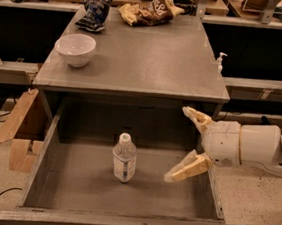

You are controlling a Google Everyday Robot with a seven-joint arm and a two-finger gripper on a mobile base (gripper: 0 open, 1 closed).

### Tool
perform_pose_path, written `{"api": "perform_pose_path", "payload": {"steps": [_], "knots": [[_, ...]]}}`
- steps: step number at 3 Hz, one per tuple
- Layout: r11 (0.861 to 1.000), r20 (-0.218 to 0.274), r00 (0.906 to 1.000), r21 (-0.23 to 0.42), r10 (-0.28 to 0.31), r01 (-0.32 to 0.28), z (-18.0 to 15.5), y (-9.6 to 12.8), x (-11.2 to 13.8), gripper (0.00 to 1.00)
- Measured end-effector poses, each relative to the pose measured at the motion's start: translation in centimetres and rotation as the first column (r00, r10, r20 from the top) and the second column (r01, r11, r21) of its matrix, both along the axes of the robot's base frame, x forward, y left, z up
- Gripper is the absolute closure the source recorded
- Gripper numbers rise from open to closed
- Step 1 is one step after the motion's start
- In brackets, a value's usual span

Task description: Pick blue plastic bottle from top drawer and place on counter

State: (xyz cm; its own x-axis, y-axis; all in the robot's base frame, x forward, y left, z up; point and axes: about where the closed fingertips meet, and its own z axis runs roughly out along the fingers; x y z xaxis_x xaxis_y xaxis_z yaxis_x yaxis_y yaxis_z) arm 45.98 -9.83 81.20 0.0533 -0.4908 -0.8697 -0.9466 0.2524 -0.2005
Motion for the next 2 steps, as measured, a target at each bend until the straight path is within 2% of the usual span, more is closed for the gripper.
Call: {"api": "perform_pose_path", "payload": {"steps": [1, 2], "knots": [[0.998, -0.024, 0.9991, 0.059, 0.035, -0.034, -2.7, 2.7, 0.5, 0.0], [0.985, -0.049, 0.9951, 0.152, 0.086, -0.078, -5.9, 6.8, 1.3, 0.0]]}}
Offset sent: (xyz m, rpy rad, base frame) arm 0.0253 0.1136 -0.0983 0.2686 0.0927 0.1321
